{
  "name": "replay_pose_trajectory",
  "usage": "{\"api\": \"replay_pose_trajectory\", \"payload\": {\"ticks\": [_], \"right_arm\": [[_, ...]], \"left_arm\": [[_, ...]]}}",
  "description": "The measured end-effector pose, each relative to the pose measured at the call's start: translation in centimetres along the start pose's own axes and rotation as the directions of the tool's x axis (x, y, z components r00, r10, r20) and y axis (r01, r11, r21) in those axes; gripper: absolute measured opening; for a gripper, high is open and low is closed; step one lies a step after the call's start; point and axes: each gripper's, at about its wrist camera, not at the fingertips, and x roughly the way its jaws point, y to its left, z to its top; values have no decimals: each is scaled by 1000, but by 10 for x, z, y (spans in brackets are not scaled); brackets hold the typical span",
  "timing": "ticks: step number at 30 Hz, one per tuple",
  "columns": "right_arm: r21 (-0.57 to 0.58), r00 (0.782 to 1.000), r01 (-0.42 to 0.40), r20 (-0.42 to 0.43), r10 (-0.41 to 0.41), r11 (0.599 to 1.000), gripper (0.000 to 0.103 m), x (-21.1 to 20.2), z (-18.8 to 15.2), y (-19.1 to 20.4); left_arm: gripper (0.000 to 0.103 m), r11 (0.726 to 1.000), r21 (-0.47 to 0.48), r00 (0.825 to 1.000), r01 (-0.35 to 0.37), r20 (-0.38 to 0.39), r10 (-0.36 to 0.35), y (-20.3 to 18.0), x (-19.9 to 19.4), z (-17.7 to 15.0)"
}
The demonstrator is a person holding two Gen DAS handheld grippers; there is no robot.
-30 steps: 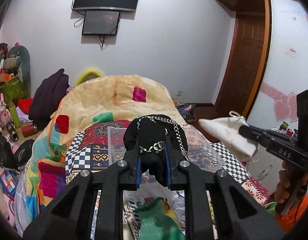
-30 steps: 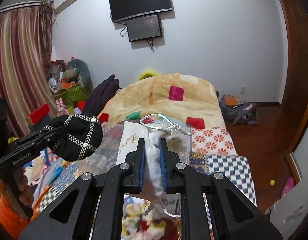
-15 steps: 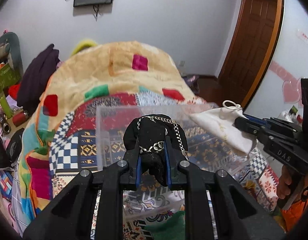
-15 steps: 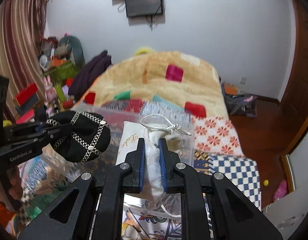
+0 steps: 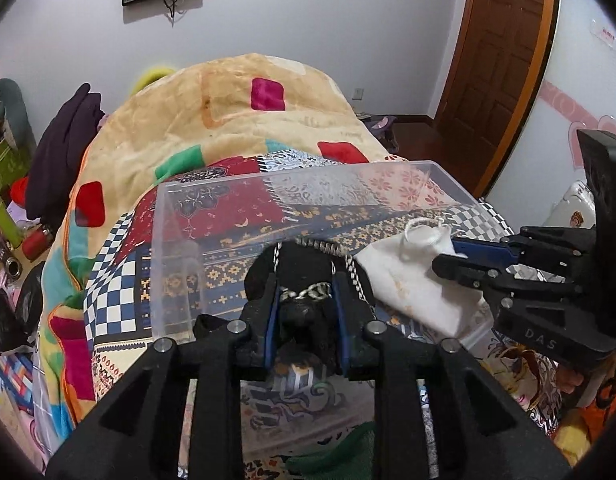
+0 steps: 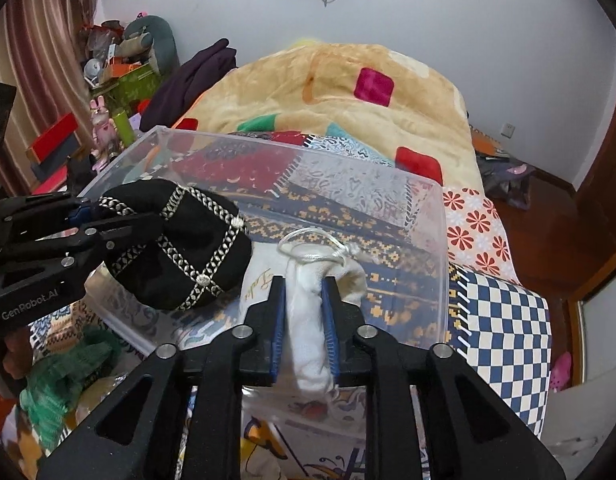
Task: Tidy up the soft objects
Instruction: 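Carry white bag into clear box with right tool while left tool drops hat in, then grasp floral scrunchies with right tool while left tool grasps green knit glove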
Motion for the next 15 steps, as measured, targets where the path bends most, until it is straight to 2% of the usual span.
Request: {"api": "replay_pose_trajectory", "payload": {"ticks": [1, 3, 7, 12, 15], "right_arm": [[0, 1000, -1, 3, 1, 1000, 25, -2, 0, 0], [0, 1000, -2, 15, 2, 1000, 32, -7, 1, 2], [-12, 998, 2, 61, -2, 1000, 40, -28, 1, 6], [-17, 988, 24, 153, -22, 1000, 66, -61, 0, 14], [-20, 981, 27, 194, -23, 999, 71, -77, -5, 18]], "left_arm": [[33, 1000, -3, 1000, -1, 3, 1, 0, -1, 1], [40, 1000, -6, 1000, -4, 25, 4, 0, -11, 1], [52, 1000, -5, 997, -7, 73, 8, 0, -31, 3], [66, 1000, -8, 989, -25, 147, 26, -1, -66, -1], [73, 999, 0, 983, -40, 180, 39, -6, -82, -6]]}}
